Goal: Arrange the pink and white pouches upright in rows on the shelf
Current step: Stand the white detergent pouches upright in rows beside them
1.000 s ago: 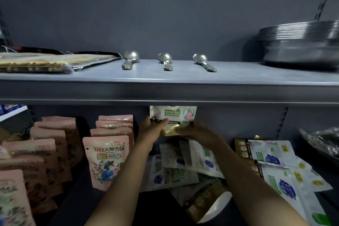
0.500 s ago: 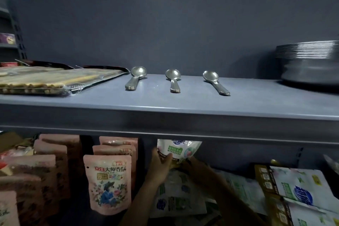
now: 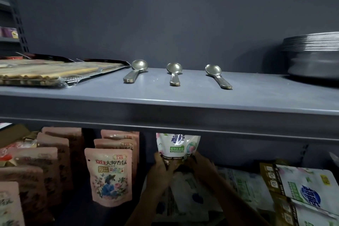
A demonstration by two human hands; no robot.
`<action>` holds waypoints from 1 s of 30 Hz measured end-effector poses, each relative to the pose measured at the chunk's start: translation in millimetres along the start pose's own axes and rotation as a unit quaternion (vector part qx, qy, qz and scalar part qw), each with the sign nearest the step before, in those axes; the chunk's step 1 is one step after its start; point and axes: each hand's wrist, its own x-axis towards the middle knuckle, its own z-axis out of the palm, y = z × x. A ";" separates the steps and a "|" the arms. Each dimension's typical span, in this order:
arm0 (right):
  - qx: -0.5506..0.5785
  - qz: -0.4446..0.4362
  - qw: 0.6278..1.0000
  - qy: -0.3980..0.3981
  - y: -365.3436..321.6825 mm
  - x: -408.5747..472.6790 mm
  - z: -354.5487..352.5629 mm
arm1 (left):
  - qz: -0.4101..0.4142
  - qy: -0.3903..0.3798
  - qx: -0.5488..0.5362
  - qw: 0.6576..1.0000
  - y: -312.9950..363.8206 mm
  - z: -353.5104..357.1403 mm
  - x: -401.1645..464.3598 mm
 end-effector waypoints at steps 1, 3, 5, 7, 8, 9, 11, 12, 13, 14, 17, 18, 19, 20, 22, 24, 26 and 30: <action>0.010 0.001 1.000 0.000 0.5 0.1 0.2 | 0.000 0.004 0.018 1.000 -1.1 0.3 1.8; 0.000 0.004 1.000 0.001 1.0 0.9 -0.2 | -0.010 0.010 0.028 1.000 -2.1 -0.9 6.6; -0.014 0.009 1.000 0.006 -0.2 1.8 -1.4 | -0.026 0.014 0.013 0.999 -4.3 -2.2 11.6; -0.001 0.008 1.000 0.003 -0.9 1.7 -2.7 | -0.047 0.022 0.001 0.999 -6.8 -2.6 14.3; 0.003 0.008 1.000 0.001 -0.5 1.8 -3.2 | -0.056 0.027 -0.001 0.998 -8.0 -2.2 14.5; 0.003 0.006 1.000 -0.001 -0.2 1.2 -3.9 | -0.063 0.031 -0.001 0.998 -9.0 -1.8 13.8; 0.006 0.005 1.000 0.000 1.1 0.3 -6.0 | -0.069 0.040 -0.007 0.997 -11.6 -1.1 12.6; 0.007 0.003 1.000 0.002 0.3 -0.5 -7.6 | -0.071 0.042 -0.013 0.997 -12.1 -1.2 12.4; 0.011 0.000 1.000 0.006 -0.4 -0.7 -9.1 | -0.073 0.042 -0.018 0.996 -12.5 -1.2 12.6; 0.018 -0.001 1.000 0.006 -1.7 -0.8 -11.1 | -0.073 0.040 -0.020 0.996 -12.3 -1.2 12.9; 0.024 0.012 1.000 -0.003 -4.3 0.3 -18.1 | -0.070 0.016 -0.021 0.997 -8.8 -0.4 12.8; 0.014 0.021 1.000 -0.004 -4.5 0.8 -21.2 | -0.067 0.006 -0.023 0.997 -7.1 0.3 12.5; 0.000 0.031 1.000 -0.001 -4.0 1.0 -24.4 | -0.064 -0.003 -0.022 0.998 -5.8 1.2 12.2; -0.016 0.040 0.999 0.003 -3.6 -0.1 -28.0 | -0.059 -0.012 -0.017 0.998 -4.6 2.4 12.0; -0.045 0.054 0.997 0.009 -1.3 -3.2 -33.8 | -0.052 -0.028 -0.009 0.998 -2.6 5.1 12.3; -0.079 0.066 0.995 0.013 1.3 -6.8 -37.5 | -0.056 -0.039 -0.003 0.998 -0.3 6.5 12.8; -0.094 0.072 0.993 0.018 3.9 -9.1 -38.3 | -0.059 -0.045 0.007 0.997 1.6 6.4 13.7; -0.100 0.084 0.991 0.020 5.4 -12.4 -38.1 | -0.071 -0.040 0.013 0.997 4.6 0.4 14.7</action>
